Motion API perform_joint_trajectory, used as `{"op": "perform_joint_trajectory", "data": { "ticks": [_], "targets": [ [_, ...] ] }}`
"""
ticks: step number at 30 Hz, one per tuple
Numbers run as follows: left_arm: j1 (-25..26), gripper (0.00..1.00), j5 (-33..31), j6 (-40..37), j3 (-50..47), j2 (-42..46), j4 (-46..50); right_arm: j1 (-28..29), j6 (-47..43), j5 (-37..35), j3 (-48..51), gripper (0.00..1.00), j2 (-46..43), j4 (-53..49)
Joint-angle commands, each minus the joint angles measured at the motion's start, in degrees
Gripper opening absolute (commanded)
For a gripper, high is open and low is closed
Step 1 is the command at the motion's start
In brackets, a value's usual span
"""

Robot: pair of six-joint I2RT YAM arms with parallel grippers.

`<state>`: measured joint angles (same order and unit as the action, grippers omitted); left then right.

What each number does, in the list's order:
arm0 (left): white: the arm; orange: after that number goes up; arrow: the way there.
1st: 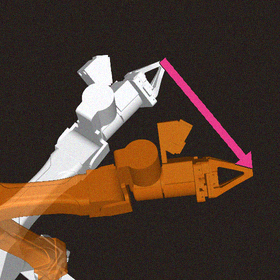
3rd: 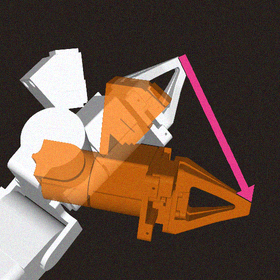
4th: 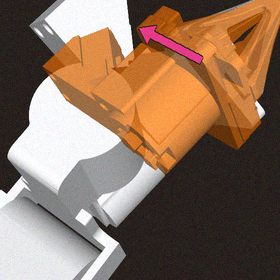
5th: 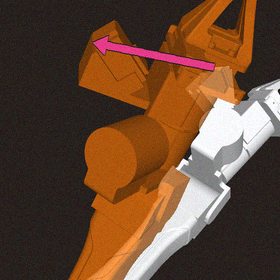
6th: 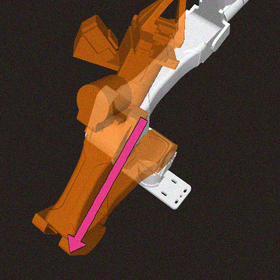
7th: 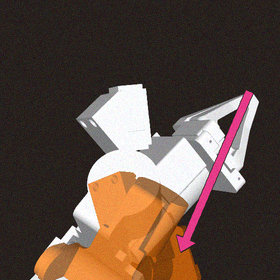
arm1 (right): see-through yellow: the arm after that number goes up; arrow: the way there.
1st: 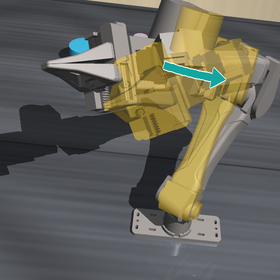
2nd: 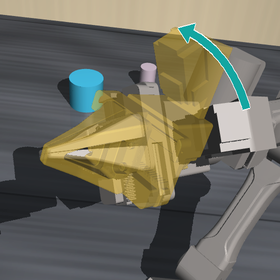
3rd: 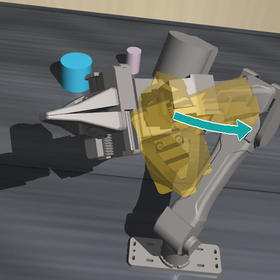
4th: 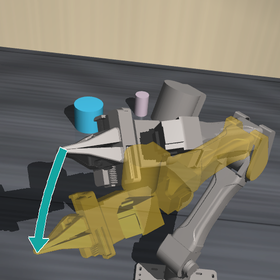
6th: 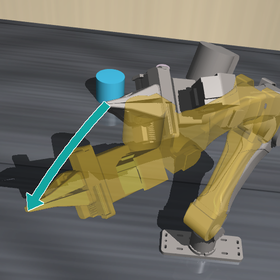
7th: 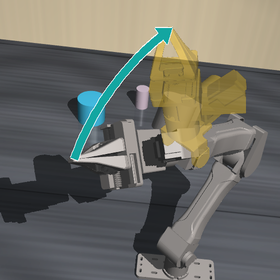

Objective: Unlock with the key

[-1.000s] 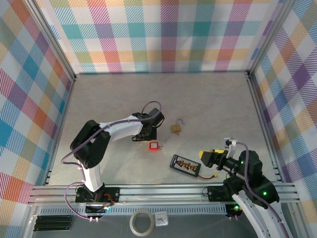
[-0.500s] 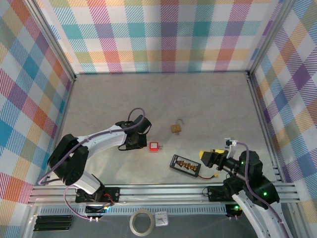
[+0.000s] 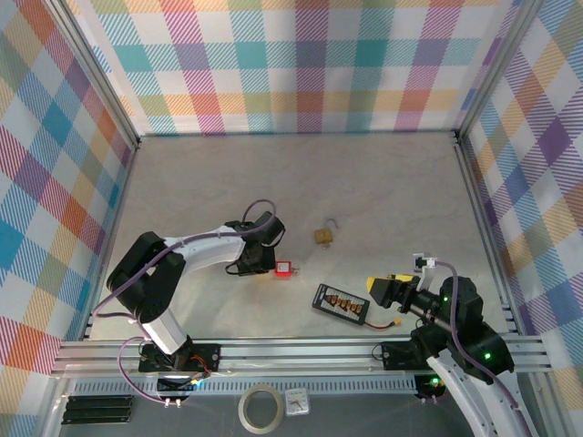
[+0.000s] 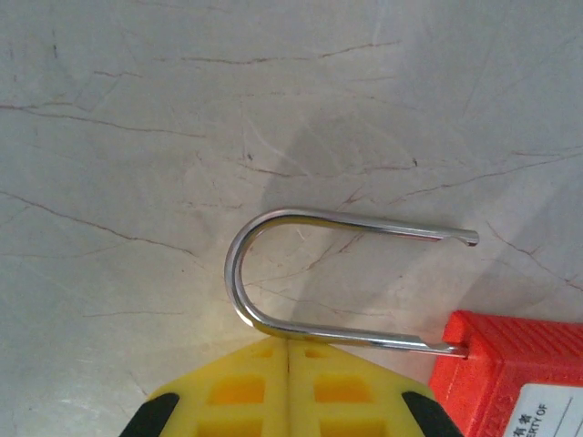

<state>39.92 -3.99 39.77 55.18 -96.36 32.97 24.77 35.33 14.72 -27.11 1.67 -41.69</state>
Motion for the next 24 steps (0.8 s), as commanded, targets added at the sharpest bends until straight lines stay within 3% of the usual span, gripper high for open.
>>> {"op": "perform_joint_trajectory", "data": {
  "ticks": [1, 13, 24],
  "targets": [
    [-0.6, 0.0, -2.6, -1.1, 3.8, -3.0, -1.1, 0.2, 0.2, -0.2, -1.2, 0.92, -0.7, -0.1],
    [-0.7, 0.0, -3.8, -6.1, 16.1, -13.0, 1.0, 0.2, 0.0, 0.1, -1.1, 0.92, -0.7, 0.0],
    [-0.5, 0.0, -3.6, -6.0, 14.7, -9.7, 1.0, 0.2, 0.2, 0.1, -0.9, 0.92, -0.7, 0.0]
  ]
}}
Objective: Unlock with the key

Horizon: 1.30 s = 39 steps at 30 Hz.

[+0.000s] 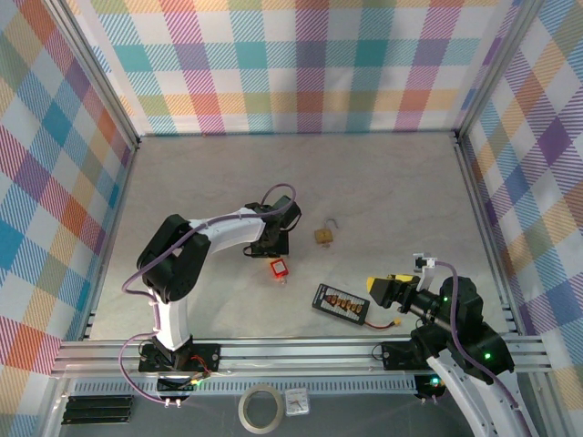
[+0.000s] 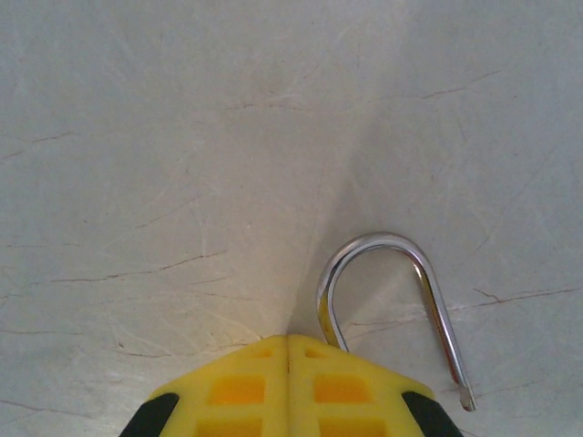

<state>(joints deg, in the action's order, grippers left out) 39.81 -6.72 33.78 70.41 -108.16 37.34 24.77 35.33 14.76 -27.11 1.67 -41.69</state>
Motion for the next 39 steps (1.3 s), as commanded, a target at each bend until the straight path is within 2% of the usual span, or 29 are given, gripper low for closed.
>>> {"op": "perform_joint_trajectory", "data": {
  "ticks": [1, 3, 5, 7, 9, 13, 19, 27, 32, 39],
  "targets": [
    [-0.3, 0.0, -1.2, 0.1, -1.3, 3.6, -3.5, 0.2, 0.1, 0.1, -0.9, 0.92, -0.7, 0.0],
    [-0.4, 0.03, -1.3, 0.5, -2.0, 6.8, -2.9, 0.2, 0.2, 0.1, -0.9, 0.92, -0.6, 0.1],
    [-0.1, 0.23, -1.1, 1.4, -2.5, 9.7, -2.0, 0.2, 0.3, 0.0, -1.1, 0.92, -0.5, 0.1],
    [0.4, 0.47, -1.8, 2.5, -3.7, 12.3, -0.9, 0.2, 0.3, -0.1, -1.2, 0.92, -0.6, -0.3],
    [0.9, 0.62, -1.9, 3.8, -5.2, 13.9, -0.4, 0.1, 0.6, -0.4, -1.2, 0.92, -0.6, -0.5],
    [3.8, 0.78, -0.7, 6.6, -6.9, 14.1, 0.2, 0.2, 0.4, -0.4, -1.1, 0.93, -0.7, -0.3],
    [7.2, 0.79, 0.7, 10.6, -8.2, 10.7, -1.6, 0.2, 0.4, -0.2, -1.2, 0.92, -0.7, -0.3],
    [7.7, 0.77, -0.1, 10.8, -6.4, 6.8, -1.6, 0.2, 0.2, 0.2, -1.2, 0.93, -0.7, -0.1],
    [7.5, 0.7, -0.4, 9.6, -4.9, 3.3, -1.2, 0.2, 0.2, 0.1, -1.1, 0.93, -0.7, -0.2],
    [7.5, 0.55, 0.1, 7.3, -0.9, 0.3, -0.3, 0.2, 0.3, 0.0, -1.2, 0.93, -0.7, -0.3]
  ]
}}
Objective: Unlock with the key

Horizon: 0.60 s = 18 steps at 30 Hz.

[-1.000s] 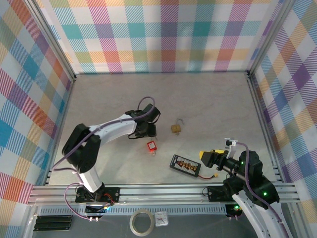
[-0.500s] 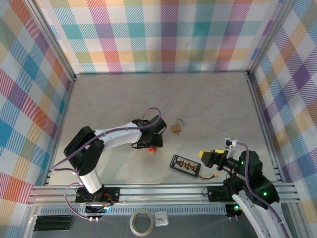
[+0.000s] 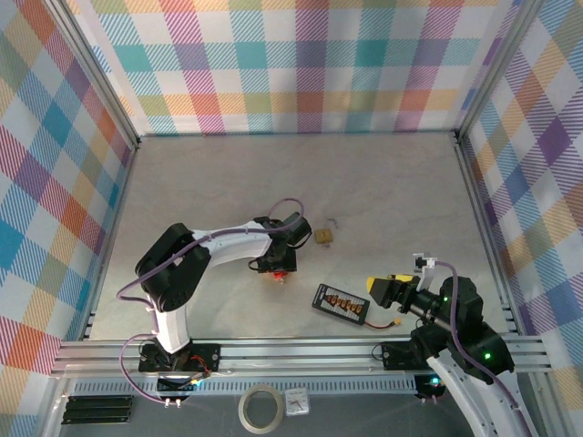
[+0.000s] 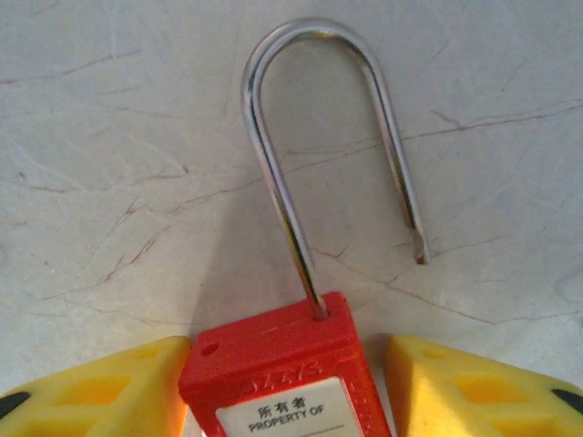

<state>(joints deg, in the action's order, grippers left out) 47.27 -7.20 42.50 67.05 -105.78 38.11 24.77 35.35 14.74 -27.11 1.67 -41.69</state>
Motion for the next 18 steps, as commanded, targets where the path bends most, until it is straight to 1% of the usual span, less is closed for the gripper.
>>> {"op": "perform_joint_trajectory", "data": {
  "ticks": [1, 4, 7, 13, 18],
  "targets": [
    [0.0, 0.53, 0.5, -1.8, 2.8, -2.4, -0.8, 0.2, 0.3, -0.1, -1.2, 0.93, -0.7, -0.3],
    [-0.4, 0.46, 0.4, -3.0, 3.6, -3.1, -0.5, 0.2, 0.4, -0.2, -1.1, 0.93, -0.7, -0.5],
    [-1.0, 0.37, 0.5, -4.9, 5.5, -4.4, 0.2, 0.2, 0.4, -0.5, -1.2, 0.94, -0.7, -0.5],
    [-2.9, 0.29, -0.4, -8.6, 10.3, -8.1, 2.6, 0.1, 0.7, -0.8, -1.2, 0.95, -0.7, -0.7],
    [-4.8, 0.27, -1.0, -10.2, 13.4, -10.1, 3.5, 0.2, 0.8, -0.8, -1.3, 0.96, -0.6, -0.7]
  ]
}}
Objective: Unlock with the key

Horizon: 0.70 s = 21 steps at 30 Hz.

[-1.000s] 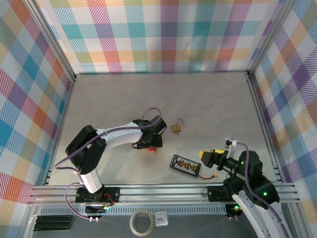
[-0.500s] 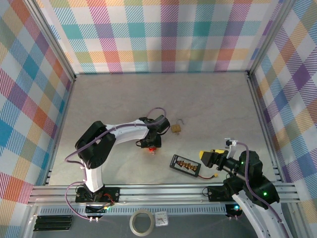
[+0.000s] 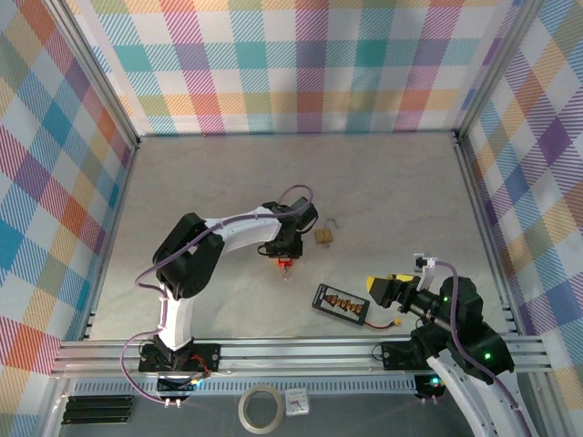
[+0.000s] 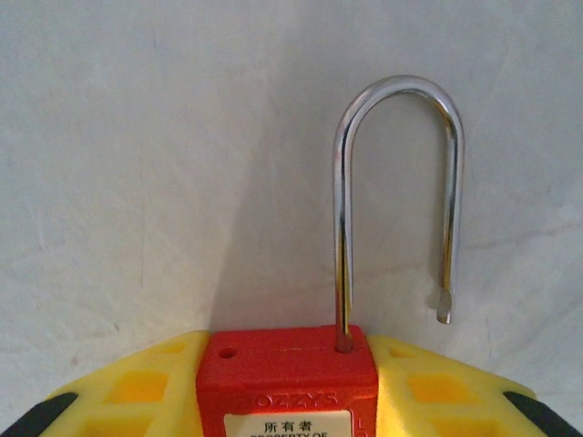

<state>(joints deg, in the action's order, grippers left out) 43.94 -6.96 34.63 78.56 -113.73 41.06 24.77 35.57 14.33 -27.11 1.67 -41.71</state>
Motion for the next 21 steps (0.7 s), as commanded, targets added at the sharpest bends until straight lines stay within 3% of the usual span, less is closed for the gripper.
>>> {"op": "perform_joint_trajectory", "data": {
  "ticks": [1, 9, 13, 17, 21],
  "targets": [
    [-1.9, 0.27, -1.6, -2.5, 2.5, -2.5, 0.8, 0.2, 0.5, -0.3, -1.3, 0.96, -0.6, -0.8],
    [-5.0, 0.29, -1.1, -3.5, 5.6, -5.1, 0.6, 0.2, 0.7, -0.4, -1.3, 0.97, -0.5, -0.8],
    [-5.3, 0.44, -0.4, -3.0, 5.0, -4.4, -0.5, 0.2, 0.7, -0.5, -1.2, 0.97, -0.4, -0.8],
    [-5.7, 0.69, 0.0, -1.8, 3.1, -0.4, -1.9, 0.2, 0.7, -0.5, -1.3, 0.98, 0.1, -0.8],
    [-6.4, 0.77, 0.4, -1.1, 1.7, 4.7, -2.4, 0.2, 0.5, -0.5, -1.4, 0.99, 1.0, -0.5]
  ]
}}
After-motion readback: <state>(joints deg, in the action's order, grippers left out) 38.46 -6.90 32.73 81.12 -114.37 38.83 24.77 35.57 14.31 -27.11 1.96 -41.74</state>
